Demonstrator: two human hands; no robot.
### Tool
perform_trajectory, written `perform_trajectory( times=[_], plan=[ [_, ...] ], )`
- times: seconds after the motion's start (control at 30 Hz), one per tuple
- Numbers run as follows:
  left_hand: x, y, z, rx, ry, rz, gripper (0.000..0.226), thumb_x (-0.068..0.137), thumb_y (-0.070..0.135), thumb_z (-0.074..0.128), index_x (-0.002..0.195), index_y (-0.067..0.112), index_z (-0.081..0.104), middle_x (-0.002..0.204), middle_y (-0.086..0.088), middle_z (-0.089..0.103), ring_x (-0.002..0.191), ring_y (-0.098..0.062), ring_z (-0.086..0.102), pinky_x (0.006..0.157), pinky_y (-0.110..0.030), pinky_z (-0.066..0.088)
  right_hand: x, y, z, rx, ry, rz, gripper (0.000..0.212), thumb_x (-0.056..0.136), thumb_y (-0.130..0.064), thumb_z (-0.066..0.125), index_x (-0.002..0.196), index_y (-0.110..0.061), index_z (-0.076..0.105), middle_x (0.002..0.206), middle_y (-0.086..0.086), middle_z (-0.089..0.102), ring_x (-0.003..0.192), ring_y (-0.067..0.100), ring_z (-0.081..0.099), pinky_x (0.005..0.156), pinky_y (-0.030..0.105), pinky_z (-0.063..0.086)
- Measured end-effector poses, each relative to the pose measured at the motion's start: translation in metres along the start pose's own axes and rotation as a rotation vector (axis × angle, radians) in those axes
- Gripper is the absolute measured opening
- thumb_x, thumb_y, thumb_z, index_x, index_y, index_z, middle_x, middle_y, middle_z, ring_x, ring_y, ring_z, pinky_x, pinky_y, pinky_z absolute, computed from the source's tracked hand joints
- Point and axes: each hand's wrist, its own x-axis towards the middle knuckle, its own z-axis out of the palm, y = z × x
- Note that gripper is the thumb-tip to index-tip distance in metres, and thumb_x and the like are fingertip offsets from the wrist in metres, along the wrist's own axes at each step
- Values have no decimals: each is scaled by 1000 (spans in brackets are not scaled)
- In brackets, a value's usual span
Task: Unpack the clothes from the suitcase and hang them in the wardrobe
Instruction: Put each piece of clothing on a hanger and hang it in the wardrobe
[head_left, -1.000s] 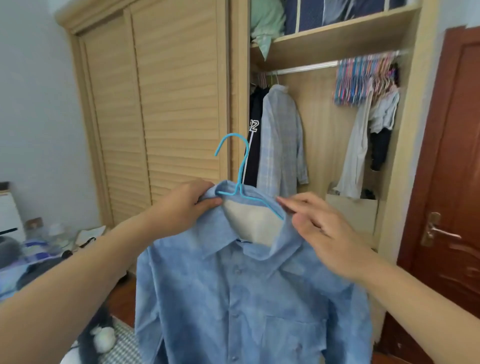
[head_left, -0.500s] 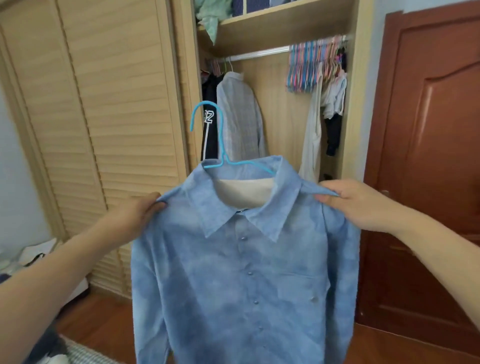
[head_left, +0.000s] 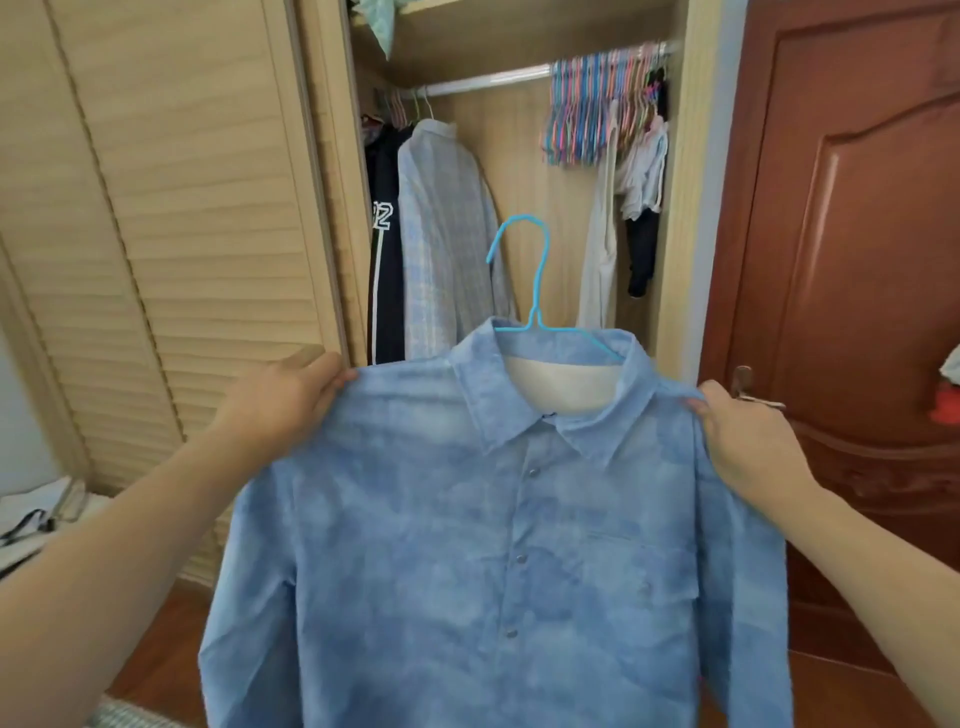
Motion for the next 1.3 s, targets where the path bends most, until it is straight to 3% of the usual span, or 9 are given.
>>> perform_trajectory(
  times=[0.17, 0.3, 0.43, 0.53, 0.63, 0.77, 0.97, 1.1, 1.3],
  plan=[
    [5, 20, 25, -169, 226, 227, 27, 96, 26, 52, 85, 4, 63, 94, -11, 52, 77, -33, 55, 66, -41, 47, 10, -8, 21, 52, 80, 32, 24, 104, -23, 46, 85, -9, 49, 54, 12, 53, 46, 39, 56, 48, 31, 31],
    [46, 22, 46, -552, -212, -37, 61, 95, 65, 38, 145, 29, 45, 126, 4, 56, 107, -12, 60, 93, -31, 48, 28, -35, 21, 25, 67, -88, 31, 102, -30, 40, 78, -11, 46, 50, 8, 49, 39, 34, 51, 45, 28, 29],
    [71, 13, 87, -602, -416, -12, 54, 99, 64, 36, 103, 16, 58, 94, 0, 69, 88, -11, 63, 82, -38, 49, 51, -52, 17, -82, 18, -103, 29, 99, -26, 51, 75, -18, 38, 51, 4, 47, 44, 36, 53, 44, 31, 32],
    [88, 0, 114, -643, -251, -5, 31, 103, 41, 47, 82, 18, 50, 75, 2, 60, 74, -14, 57, 66, -31, 40, 61, -61, 4, -17, -278, -128, 30, 100, -50, 37, 86, -29, 53, 80, -12, 62, 84, 22, 66, 70, 35, 49],
    [119, -2, 132, -682, -103, -34, 28, 104, 28, 54, 77, 26, 47, 68, 10, 54, 67, -15, 51, 62, -26, 36, 65, -85, -14, 324, -536, -156, 53, 97, -48, 56, 147, -44, 39, 141, -31, 49, 130, -9, 45, 105, 15, 38],
    [178, -2, 155, -685, -72, 64, 24, 105, 32, 53, 90, 14, 59, 74, 8, 59, 76, -21, 57, 67, -33, 36, 89, -101, -17, 656, -911, 24, 52, 89, -36, 71, 138, -43, 54, 136, -26, 58, 126, -2, 54, 106, 28, 46],
    [247, -5, 189, -690, -56, 125, 32, 104, 33, 53, 94, 4, 63, 85, -8, 68, 83, -26, 62, 71, -36, 39, 122, -93, 21, 1139, -753, 309, 48, 83, -25, 76, 130, -23, 67, 136, 0, 63, 127, 20, 59, 104, 33, 49],
    [291, -1, 203, -760, -71, 98, 35, 105, 33, 52, 95, 1, 61, 89, -17, 68, 88, -32, 62, 81, -40, 43, 147, -86, 28, 1303, -600, 365, 76, 70, -69, 73, 130, -22, 67, 136, 6, 63, 127, 22, 59, 105, 33, 48],
    [355, -6, 208, -750, -53, 74, 47, 97, 49, 44, 98, 4, 61, 95, -12, 70, 94, -31, 64, 87, -48, 48, 214, -78, 28, 1573, -572, 434, 55, 93, -46, 51, 131, -10, 64, 133, 18, 63, 125, 32, 60, 103, 40, 50]
  ],
)
